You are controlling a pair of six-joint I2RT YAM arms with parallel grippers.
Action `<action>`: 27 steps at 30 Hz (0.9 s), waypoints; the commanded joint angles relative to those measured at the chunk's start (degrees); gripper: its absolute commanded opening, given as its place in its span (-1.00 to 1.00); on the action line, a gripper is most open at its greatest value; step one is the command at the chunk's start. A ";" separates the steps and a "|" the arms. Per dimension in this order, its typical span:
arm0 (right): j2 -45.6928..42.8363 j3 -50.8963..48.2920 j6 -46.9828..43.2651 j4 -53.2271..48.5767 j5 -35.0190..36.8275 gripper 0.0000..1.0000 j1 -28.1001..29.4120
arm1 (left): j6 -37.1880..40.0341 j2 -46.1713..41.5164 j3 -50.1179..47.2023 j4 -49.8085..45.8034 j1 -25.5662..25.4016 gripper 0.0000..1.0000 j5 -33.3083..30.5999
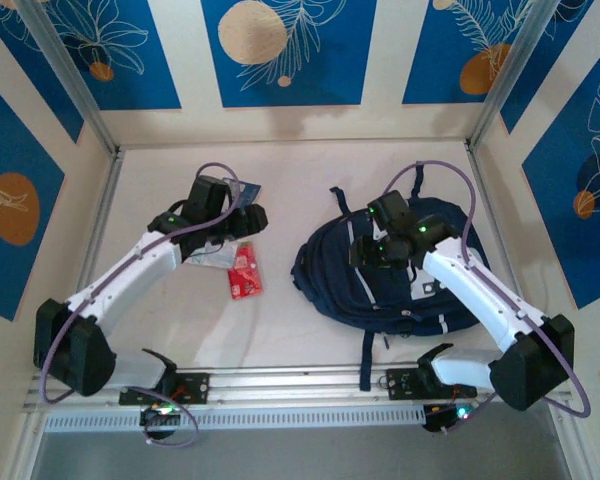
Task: Pack books, pencil case, and school supplies into a backpack
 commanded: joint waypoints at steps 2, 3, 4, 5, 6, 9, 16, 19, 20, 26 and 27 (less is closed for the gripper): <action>-1.91 6.30 -3.87 -7.05 11.84 0.23 4.83 | 6.31 6.90 5.13 -1.57 4.40 0.75 -2.96; -1.16 8.60 -3.87 -9.30 13.77 0.20 6.01 | 8.04 9.60 7.12 -2.28 5.46 0.75 -3.74; -0.13 11.00 -3.74 -11.60 15.04 0.16 7.07 | 9.57 12.23 9.26 -3.20 6.55 0.75 -4.89; 0.71 12.95 -3.88 -13.40 16.23 0.13 8.06 | 10.96 14.30 10.97 -3.58 7.32 0.76 -5.94; 1.54 15.11 -4.34 -15.20 18.08 0.12 9.57 | 12.38 16.61 13.03 -4.09 8.11 0.75 -7.64; 2.34 18.11 -7.06 -16.70 23.80 0.11 15.09 | 14.44 22.32 18.22 -5.12 10.10 0.76 -11.70; 0.50 20.97 -2.31 -14.47 7.74 0.13 12.59 | 15.58 33.90 27.25 -5.56 14.14 0.76 -11.69; 0.93 20.27 -2.17 -14.03 0.97 0.17 12.16 | 16.56 39.51 31.36 -7.01 15.39 0.76 -9.85; 0.98 19.77 -2.15 -13.87 -0.36 0.18 12.10 | 16.82 41.06 32.40 -7.39 15.74 0.76 -9.20; -1.00 15.03 -1.39 -9.93 -10.58 0.18 10.87 | 18.83 48.22 36.03 -6.87 16.64 0.76 -5.85; -1.35 14.46 -1.05 -9.04 -11.81 0.18 10.62 | 19.13 49.30 36.91 -7.59 16.70 0.76 -4.91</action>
